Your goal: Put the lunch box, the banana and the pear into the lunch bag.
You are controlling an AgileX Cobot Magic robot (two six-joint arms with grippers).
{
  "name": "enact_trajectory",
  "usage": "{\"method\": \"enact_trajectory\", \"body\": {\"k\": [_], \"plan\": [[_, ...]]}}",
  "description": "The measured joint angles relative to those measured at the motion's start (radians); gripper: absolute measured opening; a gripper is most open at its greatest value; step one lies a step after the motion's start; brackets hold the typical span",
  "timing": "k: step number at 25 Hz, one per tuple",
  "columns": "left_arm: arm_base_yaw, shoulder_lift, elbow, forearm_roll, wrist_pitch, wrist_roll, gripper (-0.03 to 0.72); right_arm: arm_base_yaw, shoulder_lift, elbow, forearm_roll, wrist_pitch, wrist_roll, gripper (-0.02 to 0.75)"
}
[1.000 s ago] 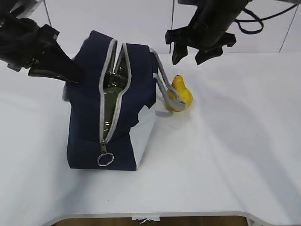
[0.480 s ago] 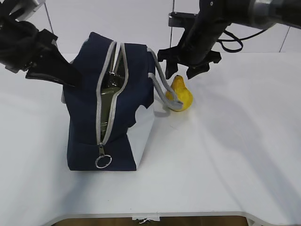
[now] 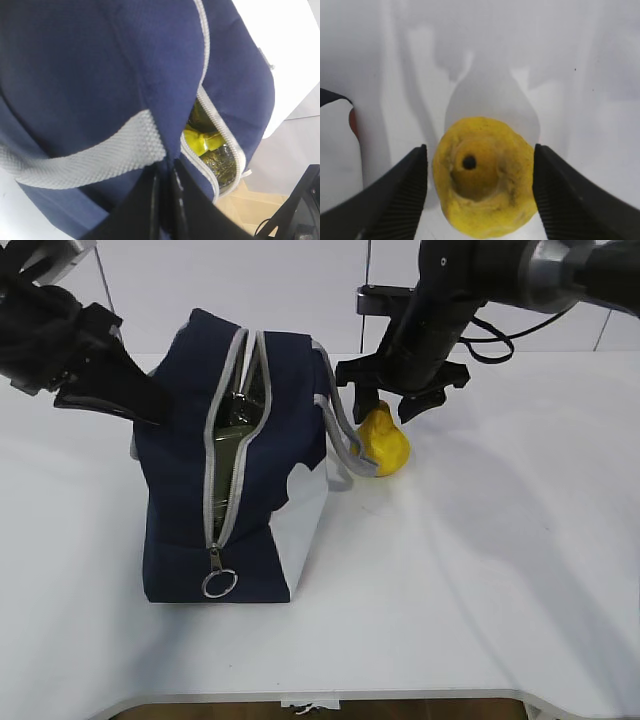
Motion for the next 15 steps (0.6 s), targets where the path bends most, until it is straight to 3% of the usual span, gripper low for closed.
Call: {"method": "enact_trajectory", "body": {"k": [4, 11, 15], "plan": [[0.000, 0.000, 0.000, 0.001, 0.000, 0.000, -0.006, 0.000, 0.000, 0.000, 0.000, 0.000, 0.000, 0.474], [0.000, 0.000, 0.000, 0.001, 0.000, 0.000, -0.006, 0.000, 0.000, 0.000, 0.000, 0.000, 0.000, 0.259], [0.000, 0.000, 0.000, 0.002, 0.000, 0.000, -0.006, 0.000, 0.002, -0.023, -0.002, 0.033, 0.000, 0.218]]}}
